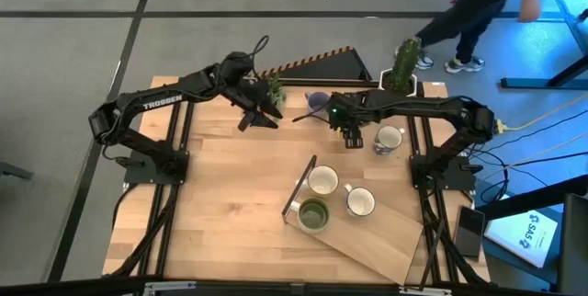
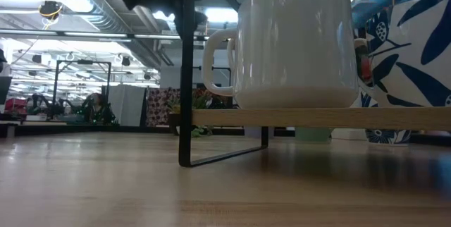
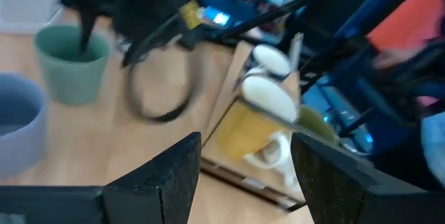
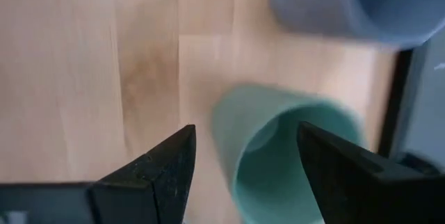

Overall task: Place coffee mugs
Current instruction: Put the green mug on the shelf

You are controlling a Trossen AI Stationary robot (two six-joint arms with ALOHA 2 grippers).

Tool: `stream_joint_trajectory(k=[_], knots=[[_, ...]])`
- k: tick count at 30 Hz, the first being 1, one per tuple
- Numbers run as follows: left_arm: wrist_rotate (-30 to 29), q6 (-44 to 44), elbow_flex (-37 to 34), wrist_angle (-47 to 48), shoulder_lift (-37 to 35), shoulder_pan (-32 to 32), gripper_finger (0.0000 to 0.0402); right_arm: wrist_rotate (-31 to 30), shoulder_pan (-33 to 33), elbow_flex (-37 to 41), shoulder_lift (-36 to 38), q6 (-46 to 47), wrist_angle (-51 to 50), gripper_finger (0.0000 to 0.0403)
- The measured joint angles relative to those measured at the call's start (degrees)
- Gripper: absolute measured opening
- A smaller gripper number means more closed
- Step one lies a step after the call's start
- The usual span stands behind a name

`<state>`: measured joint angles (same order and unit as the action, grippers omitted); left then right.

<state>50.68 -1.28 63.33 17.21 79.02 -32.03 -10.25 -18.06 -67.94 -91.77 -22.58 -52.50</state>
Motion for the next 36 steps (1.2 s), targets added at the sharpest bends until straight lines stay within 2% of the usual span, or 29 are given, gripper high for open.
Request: stream_joint_trajectory(k=[6,9,12,17,18,24,27,36], knots=[[1.7,4.4,0.0,-3.6,0.0,0.0,0.0218,0.9,-0.8,6.0,0.0,0.3,3.8,0.0235],[1.1,6.4,0.0,-5.1,0.0,0.0,0.0218,0.9,-0.7,7.3,0.0,1.0,4.7,0.0216],[1.1,7.3,0.0,-5.9,0.0,0.0,0.0218,0.9,-0.7,7.6,0.0,2.1,4.8,0.0168],[0.9,9.1,0.0,-6.4,0.0,0.0,0.0218,0.9,-0.7,7.7,0.0,2.7,4.9,0.0032],[1.0,9.6,0.0,-6.6,0.0,0.0,0.0218,1.4,-0.7,7.7,0.1,2.9,4.8,0.0018],[1.5,14.0,0.0,-6.4,-0.9,0.0,0.0218,2.0,-0.2,5.0,0.4,2.9,4.5,0.0007],[1.5,14.8,0.0,-6.5,-1.9,0.5,0.0218,0.8,0.6,-0.2,0.8,2.6,3.2,0.0009],[0.7,16.2,0.0,-6.1,-8.7,1.2,0.0218,-4.3,6.4,-19.7,1.8,1.3,-13.1,0.0004]])
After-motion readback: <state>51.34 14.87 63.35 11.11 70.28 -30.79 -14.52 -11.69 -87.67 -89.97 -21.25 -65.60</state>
